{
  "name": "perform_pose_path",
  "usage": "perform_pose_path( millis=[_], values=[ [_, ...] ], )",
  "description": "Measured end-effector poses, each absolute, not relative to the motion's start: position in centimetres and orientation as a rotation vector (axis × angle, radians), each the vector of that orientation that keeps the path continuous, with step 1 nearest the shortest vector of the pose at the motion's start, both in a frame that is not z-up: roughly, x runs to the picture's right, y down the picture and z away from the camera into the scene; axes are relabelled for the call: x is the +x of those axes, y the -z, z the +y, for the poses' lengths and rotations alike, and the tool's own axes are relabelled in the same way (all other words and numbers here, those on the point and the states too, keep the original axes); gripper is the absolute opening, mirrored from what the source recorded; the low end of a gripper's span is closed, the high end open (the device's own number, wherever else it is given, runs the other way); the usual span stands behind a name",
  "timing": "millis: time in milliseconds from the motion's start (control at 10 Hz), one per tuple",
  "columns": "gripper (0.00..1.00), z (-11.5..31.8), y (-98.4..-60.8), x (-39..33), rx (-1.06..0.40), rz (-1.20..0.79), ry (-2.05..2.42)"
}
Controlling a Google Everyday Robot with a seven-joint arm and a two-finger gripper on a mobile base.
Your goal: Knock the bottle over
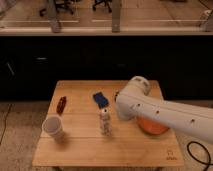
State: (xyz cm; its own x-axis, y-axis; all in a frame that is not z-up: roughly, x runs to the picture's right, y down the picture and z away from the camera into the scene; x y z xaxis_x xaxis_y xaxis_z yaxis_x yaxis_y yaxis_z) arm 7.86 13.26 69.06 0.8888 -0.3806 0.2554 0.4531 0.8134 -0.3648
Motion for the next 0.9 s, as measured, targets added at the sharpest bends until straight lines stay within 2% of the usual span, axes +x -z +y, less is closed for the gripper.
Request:
perform_pose_path(
  millis=[900],
  values=[
    [0.03,13.7,-70.8,4.3,-0.393,-0.203,0.570]
  ],
)
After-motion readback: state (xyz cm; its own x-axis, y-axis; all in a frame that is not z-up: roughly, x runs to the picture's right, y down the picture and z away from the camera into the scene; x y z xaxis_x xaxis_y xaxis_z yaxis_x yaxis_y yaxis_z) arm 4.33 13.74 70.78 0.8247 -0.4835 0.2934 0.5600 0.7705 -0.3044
